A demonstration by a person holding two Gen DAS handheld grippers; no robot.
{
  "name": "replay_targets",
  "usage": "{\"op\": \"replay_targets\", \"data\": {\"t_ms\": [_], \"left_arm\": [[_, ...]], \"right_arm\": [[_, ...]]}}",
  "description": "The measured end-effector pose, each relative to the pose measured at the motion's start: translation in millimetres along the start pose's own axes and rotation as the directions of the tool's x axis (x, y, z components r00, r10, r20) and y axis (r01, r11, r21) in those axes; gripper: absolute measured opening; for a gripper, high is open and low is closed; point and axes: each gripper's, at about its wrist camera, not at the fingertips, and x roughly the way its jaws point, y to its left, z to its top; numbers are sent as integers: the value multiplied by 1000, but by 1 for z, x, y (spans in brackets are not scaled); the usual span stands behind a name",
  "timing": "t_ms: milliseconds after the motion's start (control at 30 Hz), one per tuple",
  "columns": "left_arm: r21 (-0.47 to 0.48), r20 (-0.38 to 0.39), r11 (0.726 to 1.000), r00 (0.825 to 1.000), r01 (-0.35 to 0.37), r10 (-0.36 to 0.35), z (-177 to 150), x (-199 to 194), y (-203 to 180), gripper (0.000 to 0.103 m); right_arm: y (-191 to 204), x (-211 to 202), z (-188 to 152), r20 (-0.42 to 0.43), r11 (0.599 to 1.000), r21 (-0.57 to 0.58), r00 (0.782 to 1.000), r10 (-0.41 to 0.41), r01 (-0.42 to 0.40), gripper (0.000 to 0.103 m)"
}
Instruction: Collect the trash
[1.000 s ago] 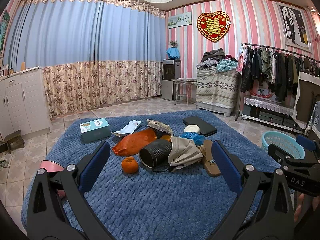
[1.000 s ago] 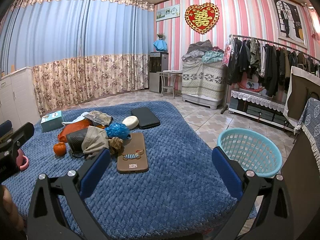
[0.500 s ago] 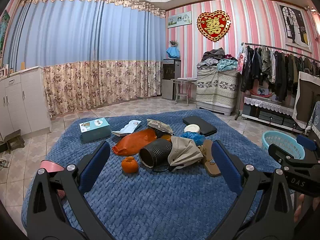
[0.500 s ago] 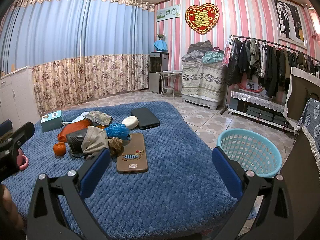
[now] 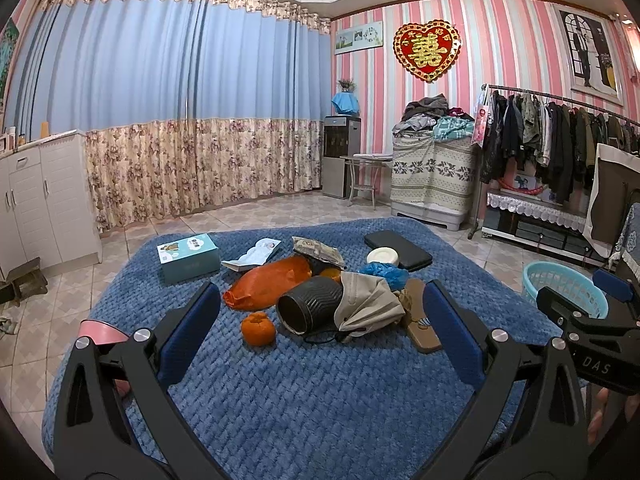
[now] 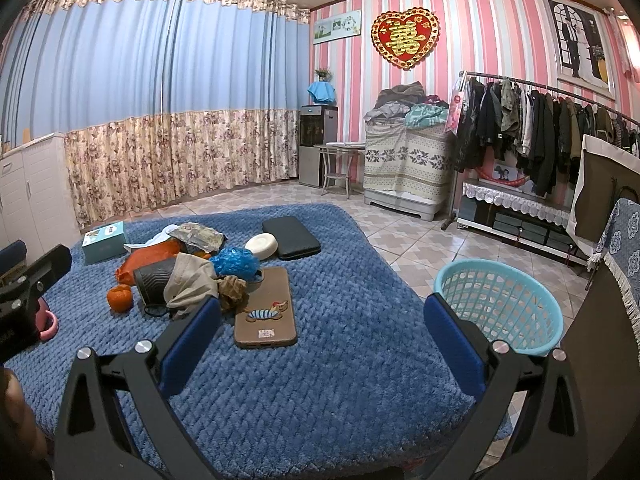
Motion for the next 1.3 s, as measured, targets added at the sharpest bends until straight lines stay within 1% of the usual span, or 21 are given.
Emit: {"op": "replay_targets", "data": {"t_ms": [1300], "left_arm": [[1,-7,1000,1000,1,-1,-1,0,-3,98]], "right_arm": [[1,-3,4,0,1000,-1,1000,-2,2,99]]}}
